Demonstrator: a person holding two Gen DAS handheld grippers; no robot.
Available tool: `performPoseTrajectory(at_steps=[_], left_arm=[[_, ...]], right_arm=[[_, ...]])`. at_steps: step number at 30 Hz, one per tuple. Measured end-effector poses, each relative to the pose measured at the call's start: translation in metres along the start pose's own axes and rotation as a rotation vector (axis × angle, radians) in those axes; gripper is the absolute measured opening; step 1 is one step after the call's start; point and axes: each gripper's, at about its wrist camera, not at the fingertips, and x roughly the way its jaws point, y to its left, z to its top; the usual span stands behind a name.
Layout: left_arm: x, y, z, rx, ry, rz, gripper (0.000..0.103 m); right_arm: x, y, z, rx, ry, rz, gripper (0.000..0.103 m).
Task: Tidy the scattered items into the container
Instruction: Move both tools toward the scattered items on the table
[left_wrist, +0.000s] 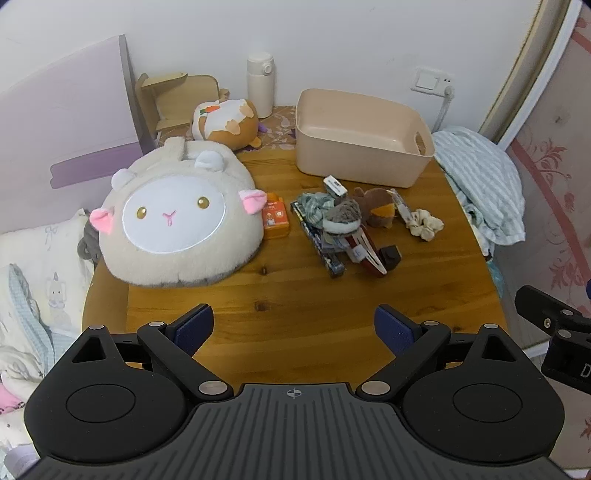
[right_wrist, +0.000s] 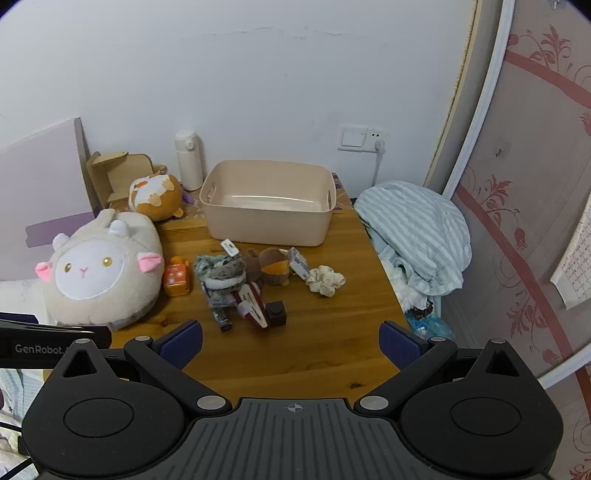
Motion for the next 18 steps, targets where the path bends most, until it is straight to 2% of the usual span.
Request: performPoseTrajectory(at_steps=[18], left_arm=[[0.078, -0.015, 0.074, -0.011, 0.075, 0.006, 0.096]], right_arm=[[0.097, -0.023, 0.064, -0.036, 0.09, 0.018, 0.103]])
